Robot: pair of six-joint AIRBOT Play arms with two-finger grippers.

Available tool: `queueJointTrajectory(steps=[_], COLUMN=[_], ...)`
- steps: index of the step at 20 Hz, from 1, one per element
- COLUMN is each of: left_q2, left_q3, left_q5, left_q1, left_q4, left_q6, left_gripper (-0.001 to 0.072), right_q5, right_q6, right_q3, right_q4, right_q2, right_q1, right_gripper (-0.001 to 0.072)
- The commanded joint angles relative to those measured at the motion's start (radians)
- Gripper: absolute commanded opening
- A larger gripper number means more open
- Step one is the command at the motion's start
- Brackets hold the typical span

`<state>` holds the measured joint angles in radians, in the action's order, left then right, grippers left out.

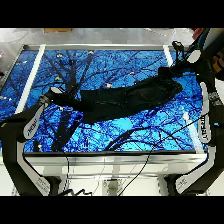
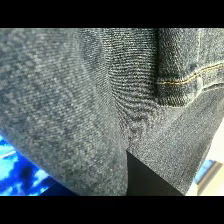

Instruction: Fold the clothes and pants, and hang the long-sleeved shirts on hangers.

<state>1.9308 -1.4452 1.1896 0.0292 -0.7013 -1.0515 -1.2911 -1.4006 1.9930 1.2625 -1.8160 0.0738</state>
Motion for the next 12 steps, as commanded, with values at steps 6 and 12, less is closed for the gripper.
queueJointTrajectory(steps=[6, 12], left_q2=[-0.316, -0.646], left_q3=[-0.013, -0.035], left_q5=[0.254, 0.361], left_q1=[-0.086, -0.193], left_q4=[-0.137, -0.395], left_q6=[-0.124, -0.286], left_gripper=[0.0038, 0.0037], right_q5=[-0.068, -0.054], right_q6=[0.141, 0.233], right_q3=[-0.014, -0.1], right_q4=[-0.24, -0.298], right_q2=[-0.016, -0.028], right_q1=[-0.022, -0.204], right_gripper=[0.0036, 0.0036])
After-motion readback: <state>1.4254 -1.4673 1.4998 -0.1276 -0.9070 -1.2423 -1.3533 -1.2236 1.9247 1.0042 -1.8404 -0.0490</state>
